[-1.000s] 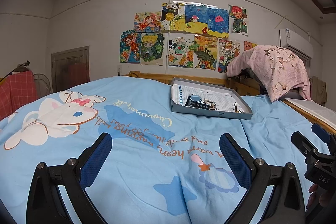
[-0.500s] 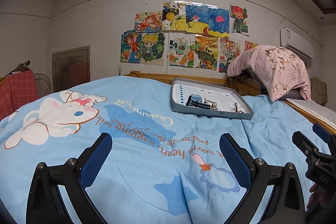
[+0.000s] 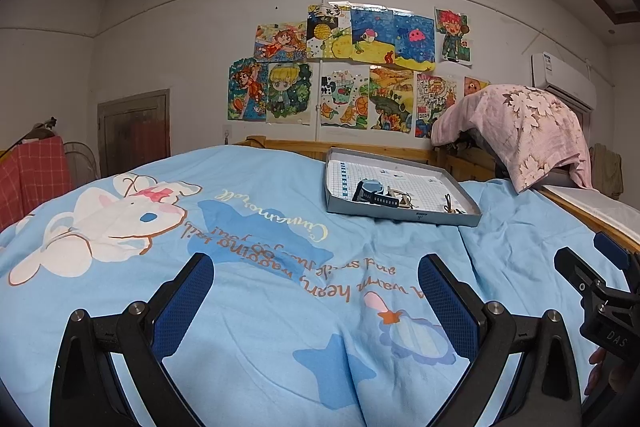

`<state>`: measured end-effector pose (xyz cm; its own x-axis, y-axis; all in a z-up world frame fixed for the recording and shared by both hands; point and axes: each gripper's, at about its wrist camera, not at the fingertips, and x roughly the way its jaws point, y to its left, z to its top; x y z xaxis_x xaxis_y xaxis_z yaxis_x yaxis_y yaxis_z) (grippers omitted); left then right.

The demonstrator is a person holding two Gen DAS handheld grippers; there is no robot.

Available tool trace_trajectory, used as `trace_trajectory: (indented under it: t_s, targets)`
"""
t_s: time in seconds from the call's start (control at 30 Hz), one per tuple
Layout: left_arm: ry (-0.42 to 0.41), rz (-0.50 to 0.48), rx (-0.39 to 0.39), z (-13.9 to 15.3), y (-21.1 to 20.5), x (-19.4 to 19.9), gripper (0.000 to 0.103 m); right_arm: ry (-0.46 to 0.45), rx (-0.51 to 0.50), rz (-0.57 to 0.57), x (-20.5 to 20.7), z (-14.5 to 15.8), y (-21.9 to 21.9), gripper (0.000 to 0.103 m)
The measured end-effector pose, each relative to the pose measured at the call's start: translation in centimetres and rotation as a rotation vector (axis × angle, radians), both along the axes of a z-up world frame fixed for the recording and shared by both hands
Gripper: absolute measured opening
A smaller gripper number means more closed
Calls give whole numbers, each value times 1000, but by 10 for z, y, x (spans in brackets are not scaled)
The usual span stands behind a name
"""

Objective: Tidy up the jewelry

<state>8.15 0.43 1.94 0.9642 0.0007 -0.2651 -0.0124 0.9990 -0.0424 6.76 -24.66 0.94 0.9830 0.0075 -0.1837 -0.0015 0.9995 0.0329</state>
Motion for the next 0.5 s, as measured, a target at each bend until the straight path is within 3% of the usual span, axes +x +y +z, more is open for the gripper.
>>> trace_trajectory:
  t_s: [0.5]
  targets:
    - [0, 0, -1, 0, 1, 0, 103, 0, 6, -4, 0, -1, -1, 101]
